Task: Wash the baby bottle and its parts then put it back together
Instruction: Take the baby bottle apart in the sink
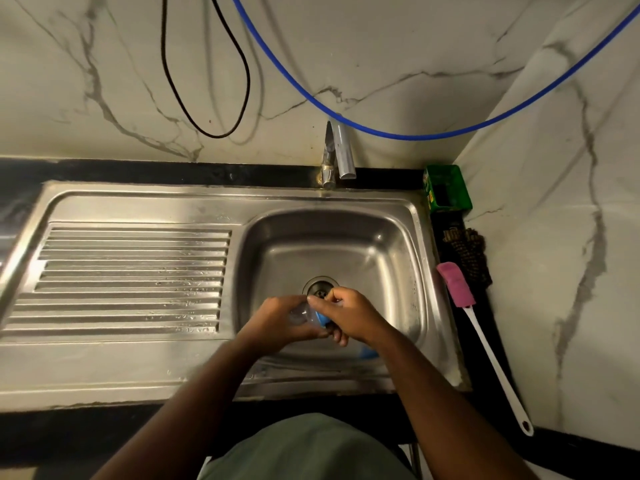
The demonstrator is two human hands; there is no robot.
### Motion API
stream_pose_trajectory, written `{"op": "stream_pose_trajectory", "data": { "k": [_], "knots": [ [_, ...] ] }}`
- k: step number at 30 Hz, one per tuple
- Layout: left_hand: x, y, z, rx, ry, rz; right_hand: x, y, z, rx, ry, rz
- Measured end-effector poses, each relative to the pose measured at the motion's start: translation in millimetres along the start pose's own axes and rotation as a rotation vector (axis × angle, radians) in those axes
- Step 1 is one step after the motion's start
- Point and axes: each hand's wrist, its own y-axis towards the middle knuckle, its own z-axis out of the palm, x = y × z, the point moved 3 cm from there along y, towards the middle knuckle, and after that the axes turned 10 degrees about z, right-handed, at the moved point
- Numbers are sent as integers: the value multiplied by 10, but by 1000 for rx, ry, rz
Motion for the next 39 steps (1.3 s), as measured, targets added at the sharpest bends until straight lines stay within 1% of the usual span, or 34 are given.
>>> {"op": "stream_pose_trajectory", "data": {
  "k": [4, 6, 8, 11, 14, 16, 17, 19, 20, 21, 22, 23, 24, 25, 26, 27, 29, 31, 32, 34, 35, 36, 37, 39],
  "knots": [
    [-12, 28, -112, 103, -110, -29, 18, -113, 36, -11, 72, -86],
    [-51, 78, -155, 158, -224, -31, 21, -122, 44, -41, 72, -105],
    [-76, 103, -212, 209, -316, -69, 47, -145, 50, -63, 53, -127],
    [-22, 125, -273, 273, -384, -117, 45, -133, 34, -67, 48, -161],
    [58, 95, -295, 328, -527, -170, 45, -119, -10, 16, 63, -263],
    [103, 75, -305, 346, -593, -234, 51, -123, -62, 82, 7, -367],
    [126, 71, -310, 346, -588, -242, 50, -130, -79, 94, -73, -401],
    [162, 79, -299, 346, -522, -230, 40, -83, -114, 120, -175, -384],
    [177, 82, -289, 344, -492, -228, 38, -47, -123, 160, -151, -333],
    [176, 92, -288, 329, -460, -228, 63, -42, -123, 197, -47, -253],
    [173, 106, -287, 308, -420, -221, 77, -26, -110, 201, 86, -153],
    [158, 124, -286, 289, -369, -203, 82, -9, -99, 181, 168, -55],
    [160, 149, -279, 277, -316, -184, 102, 10, -100, 142, 155, 12],
    [161, 168, -275, 268, -277, -177, 112, 32, -88, 119, 72, 40],
    [163, 182, -270, 264, -255, -178, 104, 52, -66, 113, -6, 23],
    [174, 190, -269, 264, -241, -180, 96, 69, -43, 107, -34, -29],
    [211, 211, -273, 269, -224, -177, 68, 113, -69, 98, -50, -173],
    [234, 215, -293, 263, -159, -148, 65, 138, -112, 106, -134, -273],
    [243, 212, -298, 259, -90, -119, 63, 148, -110, 115, -118, -267],
    [339, 210, -266, 257, 71, -64, 60, 169, -58, 117, 12, -116],
    [393, 207, -239, 272, 125, -54, 60, 189, -27, 101, 37, -48],
    [408, 206, -221, 290, 145, -70, 63, 217, -13, 66, -4, -33],
    [431, 205, -198, 298, 150, -91, 58, 243, -9, 20, -91, -68],
    [396, 228, -182, 273, 132, -91, 32, 267, -40, -47, -187, -223]
  ]
}}
